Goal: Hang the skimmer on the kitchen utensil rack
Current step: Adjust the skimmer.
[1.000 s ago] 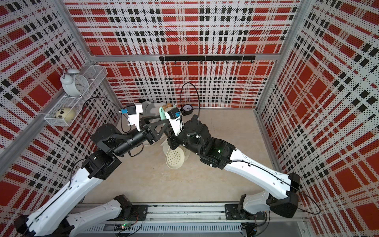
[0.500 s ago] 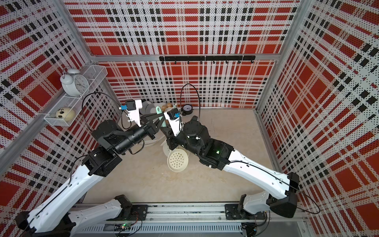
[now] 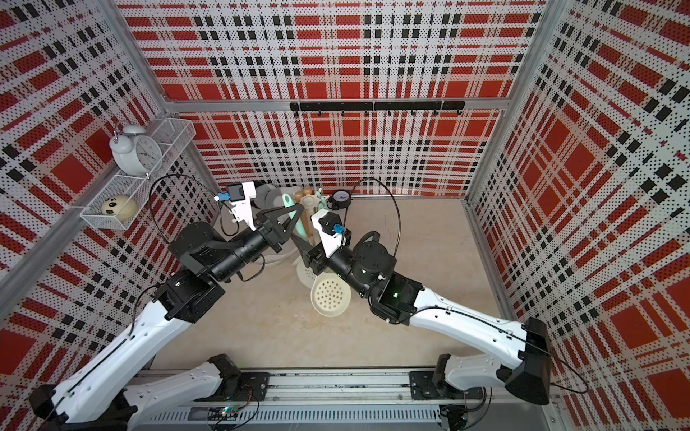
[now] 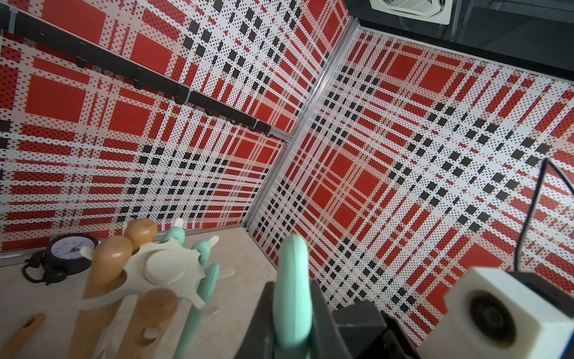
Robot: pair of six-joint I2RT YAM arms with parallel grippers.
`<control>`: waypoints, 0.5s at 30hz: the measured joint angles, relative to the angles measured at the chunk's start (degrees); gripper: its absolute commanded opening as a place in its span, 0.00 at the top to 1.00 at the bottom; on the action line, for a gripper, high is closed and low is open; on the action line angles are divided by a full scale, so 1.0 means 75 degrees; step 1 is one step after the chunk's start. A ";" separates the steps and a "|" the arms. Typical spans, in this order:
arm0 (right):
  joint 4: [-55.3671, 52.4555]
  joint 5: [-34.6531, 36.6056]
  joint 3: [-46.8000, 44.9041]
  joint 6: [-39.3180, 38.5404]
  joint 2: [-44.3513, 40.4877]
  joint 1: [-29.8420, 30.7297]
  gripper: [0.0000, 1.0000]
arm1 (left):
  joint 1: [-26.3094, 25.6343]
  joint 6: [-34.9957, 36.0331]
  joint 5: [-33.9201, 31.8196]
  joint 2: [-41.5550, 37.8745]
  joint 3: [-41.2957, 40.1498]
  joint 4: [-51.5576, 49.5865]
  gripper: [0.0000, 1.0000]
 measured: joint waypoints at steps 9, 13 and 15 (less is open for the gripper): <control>0.0592 0.0067 0.0044 -0.0172 0.0280 0.0012 0.56 | 0.0000 -0.0087 0.0006 -0.0003 0.0000 0.0105 1.00; 0.0586 0.0023 0.0073 -0.0213 0.0379 0.0012 0.67 | 0.0000 -0.0096 0.0006 -0.0003 0.0000 0.0108 1.00; 0.0577 0.0000 0.0073 -0.0216 0.0405 0.0015 0.77 | 0.0000 -0.0096 0.0003 0.0000 0.0000 0.0108 1.00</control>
